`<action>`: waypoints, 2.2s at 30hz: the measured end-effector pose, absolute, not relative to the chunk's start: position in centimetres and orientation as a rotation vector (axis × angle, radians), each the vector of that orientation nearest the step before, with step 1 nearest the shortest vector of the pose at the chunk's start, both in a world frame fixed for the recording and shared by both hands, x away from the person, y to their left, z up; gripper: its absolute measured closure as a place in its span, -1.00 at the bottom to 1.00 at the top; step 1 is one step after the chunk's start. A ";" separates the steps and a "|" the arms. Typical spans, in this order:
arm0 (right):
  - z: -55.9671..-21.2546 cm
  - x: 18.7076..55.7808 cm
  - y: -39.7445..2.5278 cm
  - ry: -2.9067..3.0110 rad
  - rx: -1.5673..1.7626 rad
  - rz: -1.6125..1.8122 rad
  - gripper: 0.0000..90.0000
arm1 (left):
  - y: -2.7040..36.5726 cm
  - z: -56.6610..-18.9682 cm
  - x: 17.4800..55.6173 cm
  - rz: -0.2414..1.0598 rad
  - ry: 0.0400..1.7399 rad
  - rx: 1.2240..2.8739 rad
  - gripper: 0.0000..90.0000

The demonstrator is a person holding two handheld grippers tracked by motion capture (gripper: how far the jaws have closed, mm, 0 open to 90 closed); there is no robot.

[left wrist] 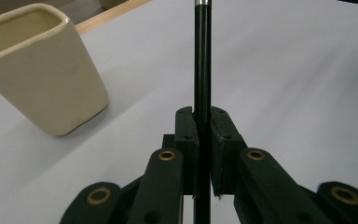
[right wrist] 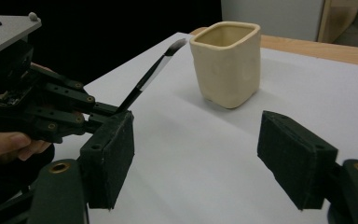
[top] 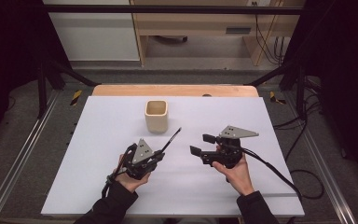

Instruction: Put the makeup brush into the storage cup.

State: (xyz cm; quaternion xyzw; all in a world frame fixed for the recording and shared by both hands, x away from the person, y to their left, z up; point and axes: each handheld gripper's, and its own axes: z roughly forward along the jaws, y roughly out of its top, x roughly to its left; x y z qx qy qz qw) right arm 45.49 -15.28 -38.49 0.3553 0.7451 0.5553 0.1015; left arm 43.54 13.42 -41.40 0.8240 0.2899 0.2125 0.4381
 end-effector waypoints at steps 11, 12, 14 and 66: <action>-39.4 45.5 -14.5 2.278 1.033 1.665 -0.11 | 11.3 -42.4 43.0 0.509 0.686 2.057 0.85; -39.4 45.5 -14.5 2.282 1.040 1.668 -0.08 | 11.2 -42.4 42.9 0.509 0.681 2.060 0.85; -39.5 45.5 -14.4 2.290 1.038 1.675 -0.04 | 11.0 -42.6 42.8 0.506 0.674 2.064 0.85; -39.8 45.3 -14.1 2.393 1.014 1.818 0.83 | 9.0 -43.9 41.4 0.480 0.592 2.063 0.85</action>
